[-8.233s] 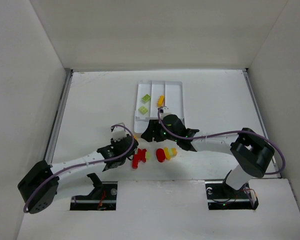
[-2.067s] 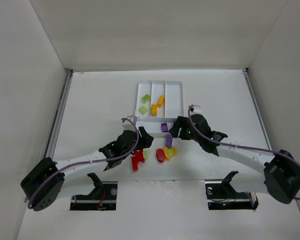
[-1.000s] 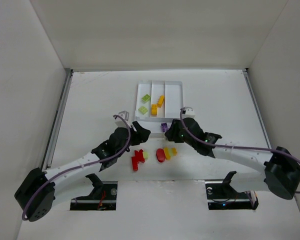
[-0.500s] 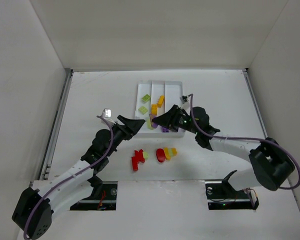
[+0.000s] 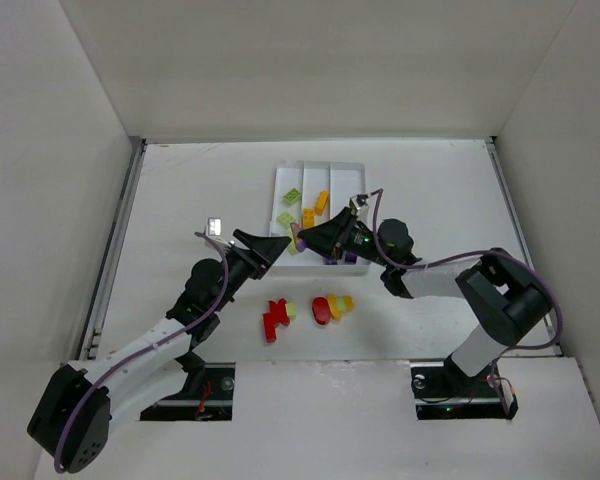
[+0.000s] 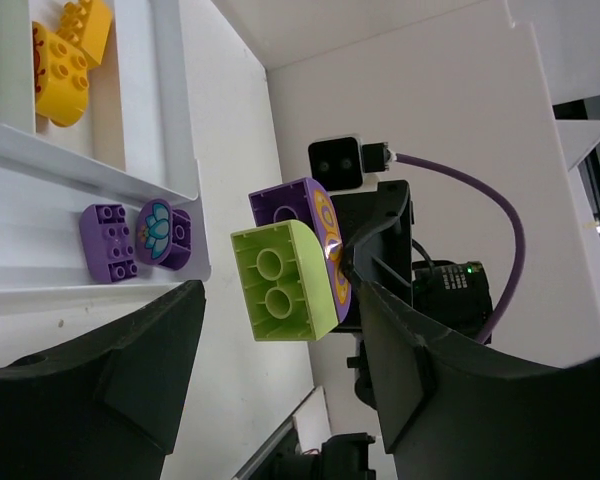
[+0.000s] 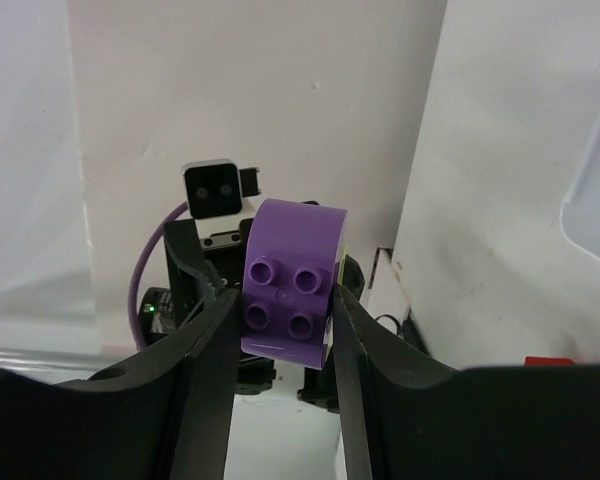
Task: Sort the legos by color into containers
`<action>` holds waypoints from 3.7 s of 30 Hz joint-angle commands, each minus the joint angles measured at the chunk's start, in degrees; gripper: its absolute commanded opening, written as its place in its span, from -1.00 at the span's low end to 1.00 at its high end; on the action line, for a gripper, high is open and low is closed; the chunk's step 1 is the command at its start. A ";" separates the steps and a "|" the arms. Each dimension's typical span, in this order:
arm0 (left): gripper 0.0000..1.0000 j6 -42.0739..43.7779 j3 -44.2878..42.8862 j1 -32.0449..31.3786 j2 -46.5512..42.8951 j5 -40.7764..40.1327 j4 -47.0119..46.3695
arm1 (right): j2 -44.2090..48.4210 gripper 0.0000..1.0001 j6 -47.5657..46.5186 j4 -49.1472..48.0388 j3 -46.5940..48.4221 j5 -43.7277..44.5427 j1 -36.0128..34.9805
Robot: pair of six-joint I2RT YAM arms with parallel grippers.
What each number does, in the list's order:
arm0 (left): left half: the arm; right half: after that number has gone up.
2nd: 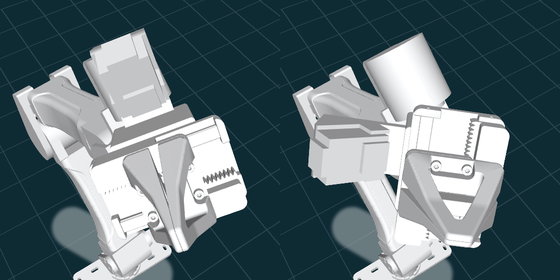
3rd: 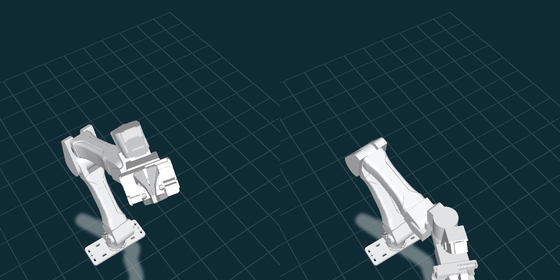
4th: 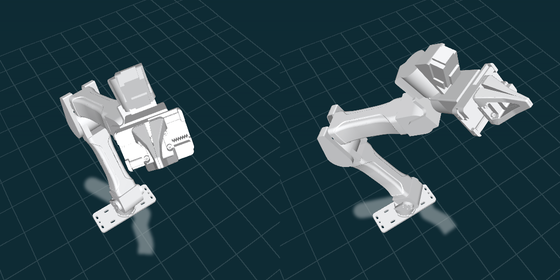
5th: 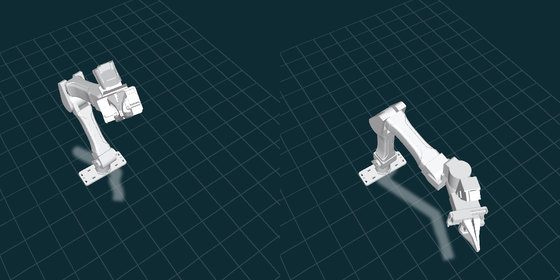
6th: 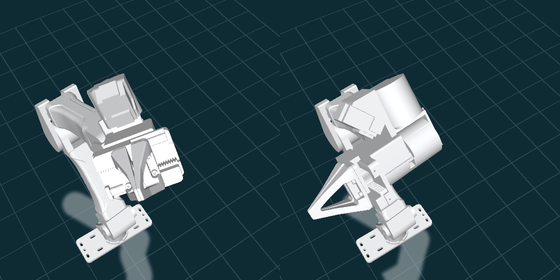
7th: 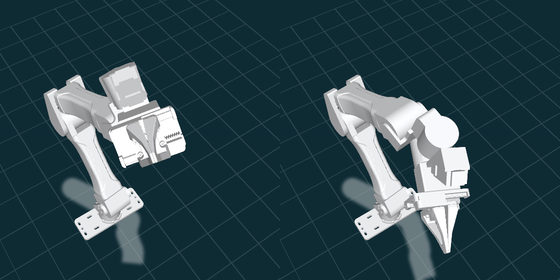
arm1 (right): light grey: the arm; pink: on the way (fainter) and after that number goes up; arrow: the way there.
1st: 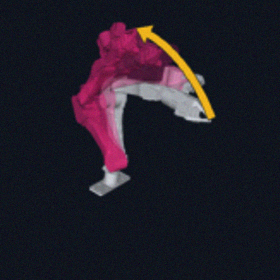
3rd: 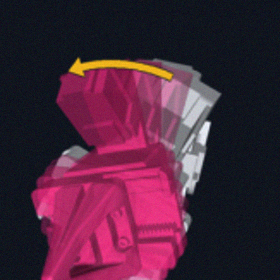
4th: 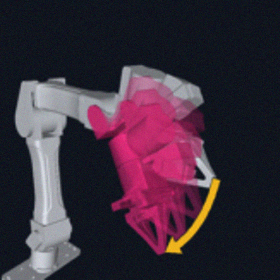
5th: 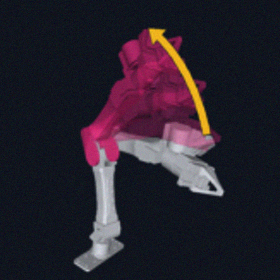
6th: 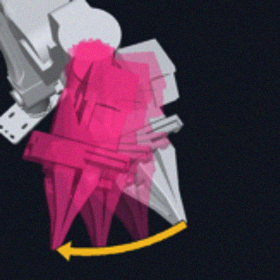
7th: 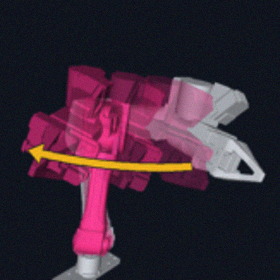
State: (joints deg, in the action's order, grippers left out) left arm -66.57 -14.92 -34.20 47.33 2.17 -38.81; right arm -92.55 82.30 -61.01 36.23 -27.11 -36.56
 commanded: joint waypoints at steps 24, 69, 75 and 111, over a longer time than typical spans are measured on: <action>-0.10 -4.89 0.06 -2.76 5.93 -3.23 -14.98 | -7.99 -0.36 11.74 -21.78 0.16 -0.04 -0.93; -0.42 -16.50 -1.87 3.30 6.90 7.93 -11.03 | -8.96 -0.36 9.46 -22.66 -0.37 -1.28 0.74; -0.45 -14.65 -2.14 3.04 6.81 8.37 -10.68 | -7.03 -0.40 8.40 -22.31 -2.74 -2.42 3.99; -0.48 22.26 -28.32 5.59 33.69 -7.36 11.74 | -0.43 -0.40 -49.08 62.07 20.99 34.23 -4.97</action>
State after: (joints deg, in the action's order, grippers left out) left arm -49.39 -39.20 -28.95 79.37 -2.44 -27.20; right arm -91.96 36.07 -1.10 54.33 4.62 -40.95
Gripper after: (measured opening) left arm 0.344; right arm 0.424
